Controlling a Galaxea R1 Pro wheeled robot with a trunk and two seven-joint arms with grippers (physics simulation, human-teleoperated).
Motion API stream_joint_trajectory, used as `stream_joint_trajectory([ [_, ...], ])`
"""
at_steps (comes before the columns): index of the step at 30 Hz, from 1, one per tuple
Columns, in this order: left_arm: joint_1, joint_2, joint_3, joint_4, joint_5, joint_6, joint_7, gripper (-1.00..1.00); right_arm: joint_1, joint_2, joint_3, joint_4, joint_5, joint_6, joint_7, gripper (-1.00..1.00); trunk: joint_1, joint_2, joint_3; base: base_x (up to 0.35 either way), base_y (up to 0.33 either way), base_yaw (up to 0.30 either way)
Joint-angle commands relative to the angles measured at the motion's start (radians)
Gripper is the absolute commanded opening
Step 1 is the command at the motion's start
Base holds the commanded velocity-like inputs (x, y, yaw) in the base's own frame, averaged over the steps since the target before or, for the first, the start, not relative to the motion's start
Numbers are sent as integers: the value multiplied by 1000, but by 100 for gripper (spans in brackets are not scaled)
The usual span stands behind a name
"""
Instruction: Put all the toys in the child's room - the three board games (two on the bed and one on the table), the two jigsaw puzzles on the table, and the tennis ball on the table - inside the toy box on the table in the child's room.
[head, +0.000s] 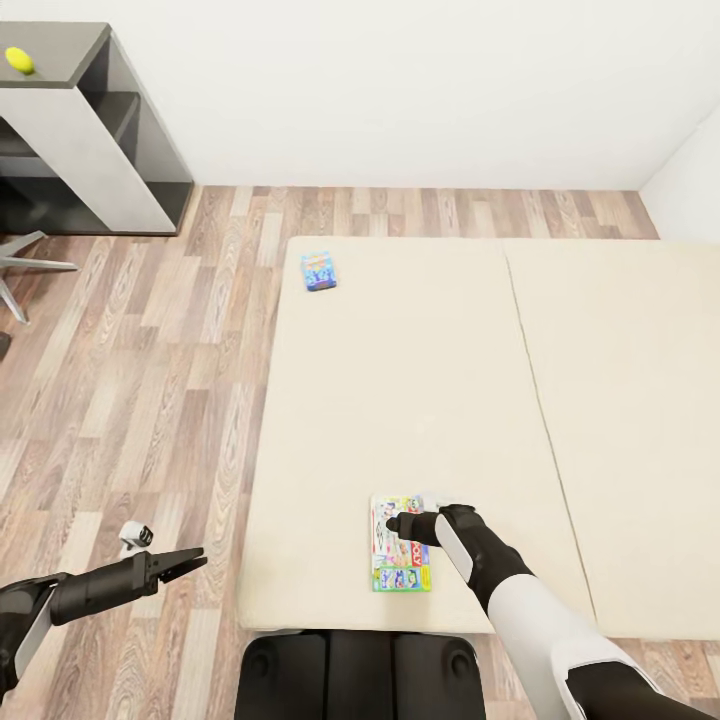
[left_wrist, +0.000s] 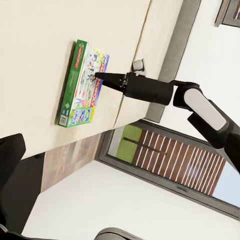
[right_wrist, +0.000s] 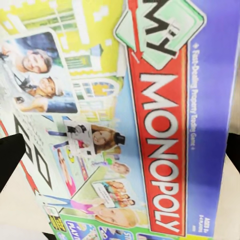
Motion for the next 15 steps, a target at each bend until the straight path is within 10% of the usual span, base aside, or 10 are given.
stream_joint_trajectory([
  [1,0,0,0,0,0,11,-4,100,0,0,2,-1,-2,5,0,100,1,-1,-1,0,29,0],
  [15,0,1,0,0,0,11,-4,100,0,17,2,-1,2,4,-7,100,1,-1,-1,0,25,0],
])
